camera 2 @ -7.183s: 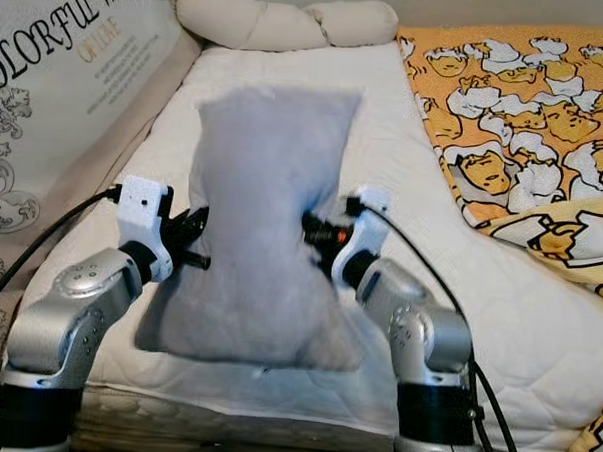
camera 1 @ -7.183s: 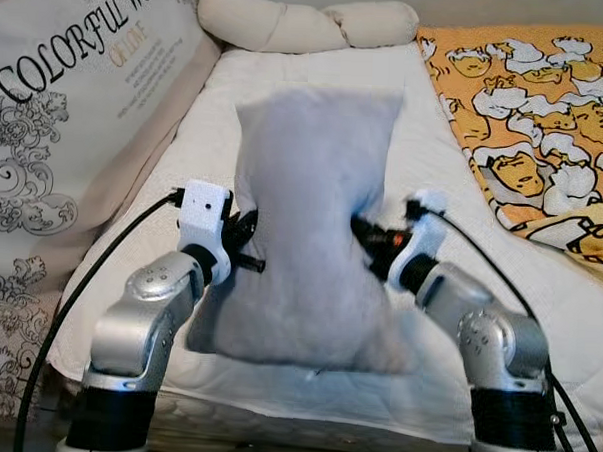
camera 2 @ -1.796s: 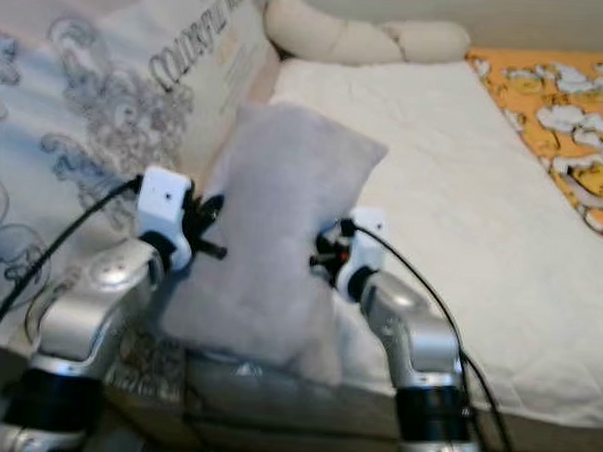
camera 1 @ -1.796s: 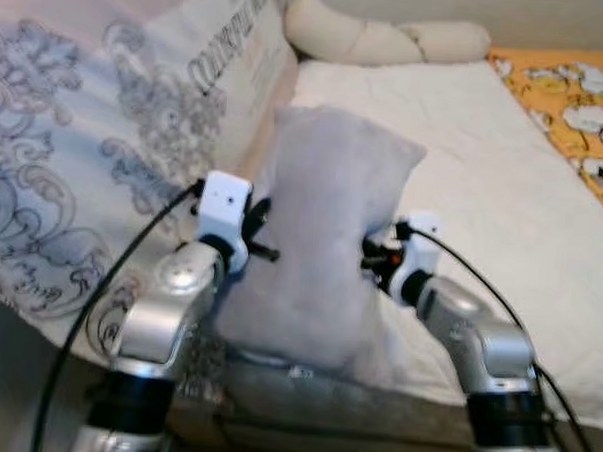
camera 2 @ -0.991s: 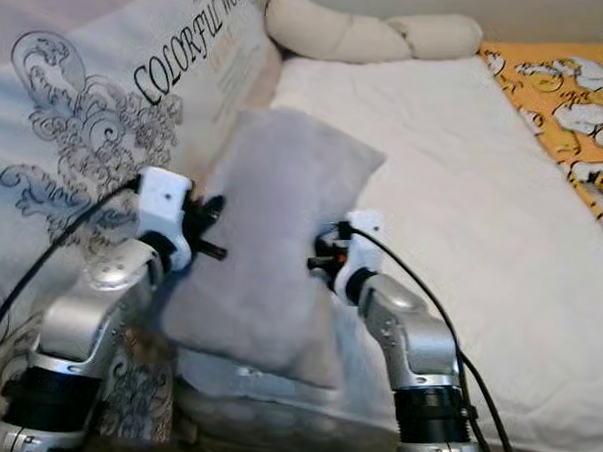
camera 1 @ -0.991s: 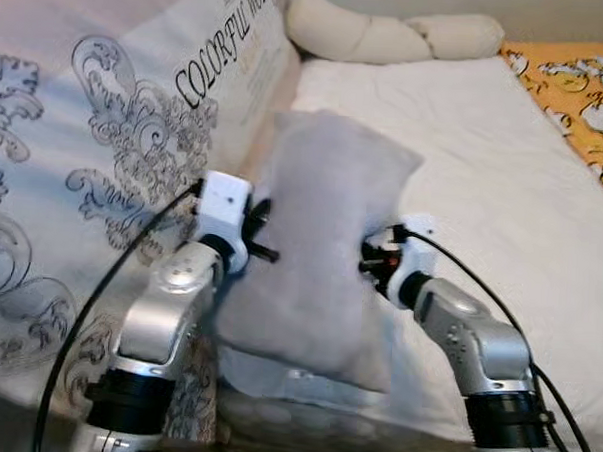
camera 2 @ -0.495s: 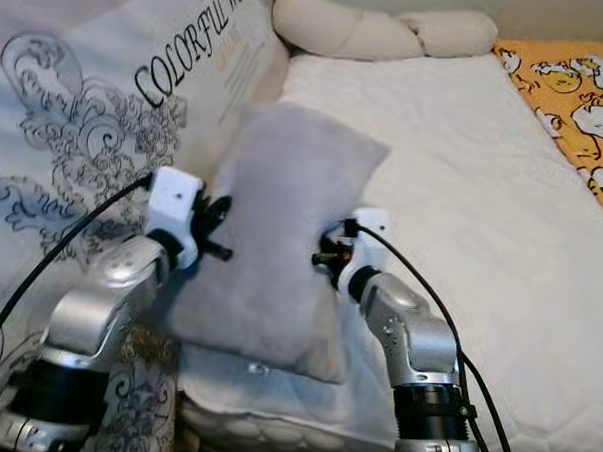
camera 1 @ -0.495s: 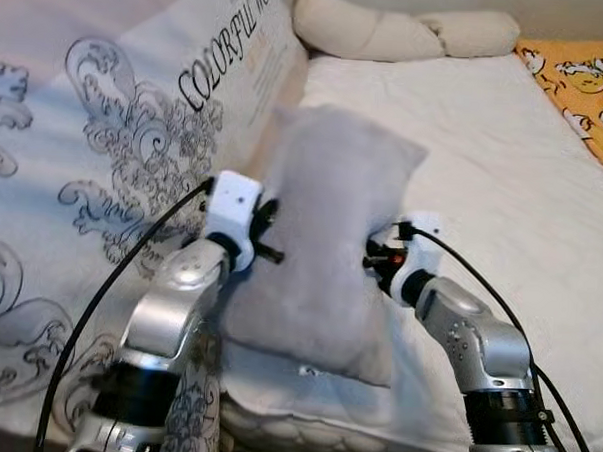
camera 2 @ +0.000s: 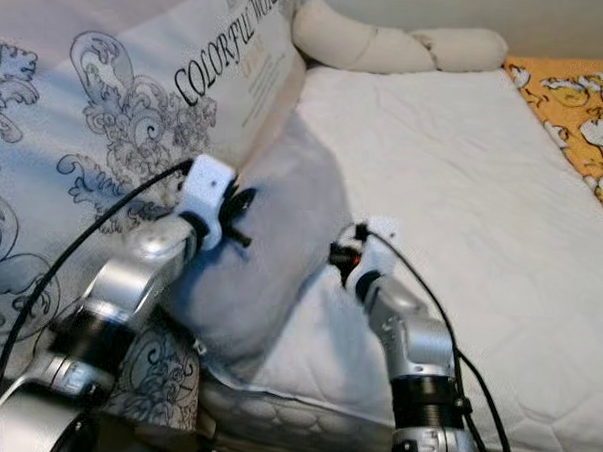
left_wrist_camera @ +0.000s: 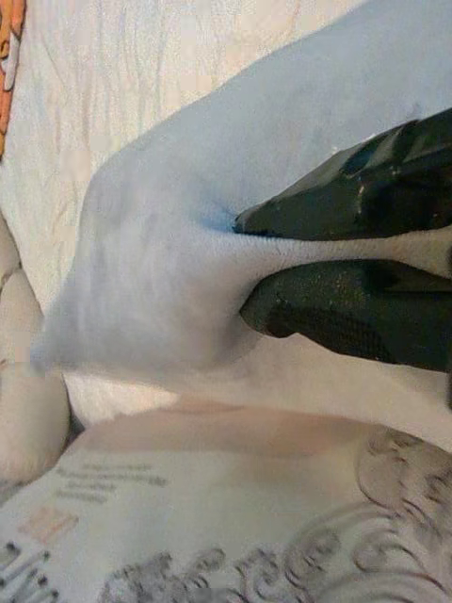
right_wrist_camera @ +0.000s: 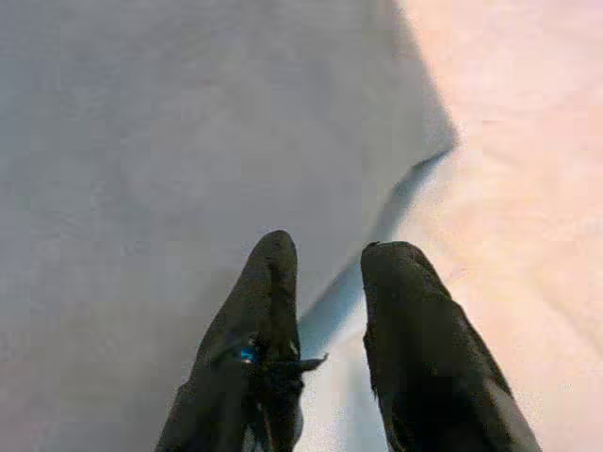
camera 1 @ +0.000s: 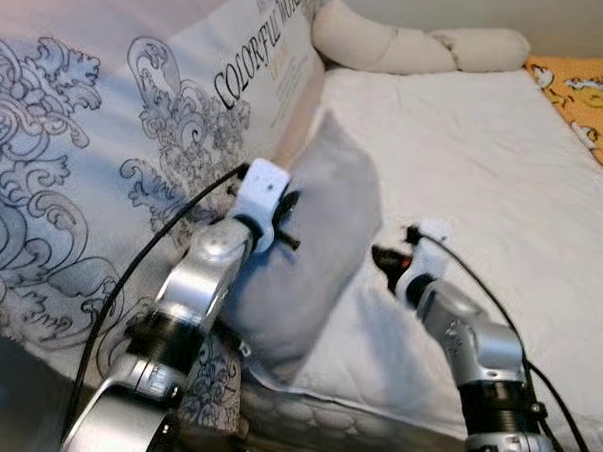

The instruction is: Clean up the room

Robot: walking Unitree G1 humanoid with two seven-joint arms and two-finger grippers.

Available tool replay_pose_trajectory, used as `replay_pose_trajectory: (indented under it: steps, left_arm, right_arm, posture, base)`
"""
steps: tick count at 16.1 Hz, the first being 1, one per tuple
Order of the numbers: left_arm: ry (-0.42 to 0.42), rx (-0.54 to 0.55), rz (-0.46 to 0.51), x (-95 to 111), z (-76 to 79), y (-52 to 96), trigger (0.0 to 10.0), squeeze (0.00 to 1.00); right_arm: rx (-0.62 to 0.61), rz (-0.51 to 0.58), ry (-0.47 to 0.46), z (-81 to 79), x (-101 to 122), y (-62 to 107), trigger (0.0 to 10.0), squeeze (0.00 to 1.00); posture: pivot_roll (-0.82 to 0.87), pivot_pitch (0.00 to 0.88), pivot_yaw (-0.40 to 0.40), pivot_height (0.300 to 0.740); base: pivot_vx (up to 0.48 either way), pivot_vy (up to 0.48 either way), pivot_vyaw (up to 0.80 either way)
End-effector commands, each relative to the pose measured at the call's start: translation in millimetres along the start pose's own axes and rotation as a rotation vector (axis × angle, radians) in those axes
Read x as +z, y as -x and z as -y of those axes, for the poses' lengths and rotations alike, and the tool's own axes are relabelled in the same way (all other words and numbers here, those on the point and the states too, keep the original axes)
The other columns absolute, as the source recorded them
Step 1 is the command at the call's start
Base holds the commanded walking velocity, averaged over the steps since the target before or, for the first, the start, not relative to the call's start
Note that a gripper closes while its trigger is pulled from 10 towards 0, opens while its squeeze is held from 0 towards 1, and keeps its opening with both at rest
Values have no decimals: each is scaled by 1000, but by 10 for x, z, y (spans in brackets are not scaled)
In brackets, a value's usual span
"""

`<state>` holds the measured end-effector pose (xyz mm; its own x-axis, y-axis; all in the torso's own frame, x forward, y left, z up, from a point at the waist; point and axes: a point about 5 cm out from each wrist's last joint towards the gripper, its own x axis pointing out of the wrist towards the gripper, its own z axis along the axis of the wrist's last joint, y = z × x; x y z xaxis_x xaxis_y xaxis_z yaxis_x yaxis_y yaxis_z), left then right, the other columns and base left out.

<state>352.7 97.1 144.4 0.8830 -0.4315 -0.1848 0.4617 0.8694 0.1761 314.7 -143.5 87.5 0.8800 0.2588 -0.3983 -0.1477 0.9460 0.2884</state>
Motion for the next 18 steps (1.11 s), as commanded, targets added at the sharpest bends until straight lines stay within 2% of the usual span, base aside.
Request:
replay_pose_trajectory:
  steps: [1, 3, 5, 8, 9, 10, 11, 13, 14, 16, 17, 18]
  left_arm:
    - [-23, 20, 57, 146, -62, -49, 10000, 0]
    - [-40, 36, 70, 214, -94, -181, 10000, 0]
    - [-63, 23, 79, 265, -86, -245, 10000, 0]
    - [-30, 38, 100, 449, -120, -382, 10000, 0]
    - [-30, 38, 100, 449, -120, -382, 10000, 0]
    - [2, 71, 101, 495, -172, -399, 10000, 0]
    - [131, 240, 73, 540, -402, -397, 10000, 0]
    - [154, 302, 56, 519, -486, -379, 10000, 0]
    - [201, 372, 35, 455, -573, -347, 10000, 0]
    - [219, 467, 21, 377, -666, -298, 10000, 0]
    - [207, 506, 23, 312, -662, -282, 10000, 0]
    - [174, 481, 14, 256, -583, -303, 10000, 0]
  right_arm:
    - [-9, 20, -5, 25, 50, -5, 10000, 1000]
    - [11, 48, -3, 67, 101, 38, 10000, 1000]
    - [48, 63, 24, 61, 129, 64, 10000, 1000]
    - [241, 99, 177, 9, 220, 201, 10000, 1000]
    - [241, 99, 177, 9, 220, 201, 10000, 1000]
    - [277, 98, 212, 22, 245, 245, 10000, 1000]
    - [328, 88, 296, 106, 310, 353, 10000, 1000]
    - [335, 87, 306, 129, 326, 379, 10000, 1000]
    - [357, 82, 322, 130, 332, 401, 10000, 1000]
    - [378, 78, 341, 124, 332, 422, 10000, 1000]
    - [393, 67, 358, 121, 322, 433, 10000, 1000]
    - [405, 52, 371, 119, 304, 437, 10000, 1000]
  posture:
    - [-76, 0, 108, 740]
    - [-86, 0, 112, 740]
    - [-92, 0, 115, 740]
    - [-100, 0, 123, 740]
    - [-100, 0, 123, 740]
    - [-118, 0, 138, 740]
    - [-127, 0, 144, 740]
    - [-128, 0, 144, 740]
    - [-127, 0, 146, 740]
    - [-126, 0, 145, 740]
    - [-122, 0, 142, 740]
    - [-119, 0, 136, 740]
  base:
    - [0, 0, 0]
    - [0, 0, 0]
    - [0, 0, 0]
    - [0, 0, 0]
    - [0, 0, 0]
    - [0, 0, 0]
    - [0, 0, 0]
    - [0, 0, 0]
    - [0, 0, 0]
    - [0, 0, 0]
    - [0, 0, 0]
    - [0, 0, 0]
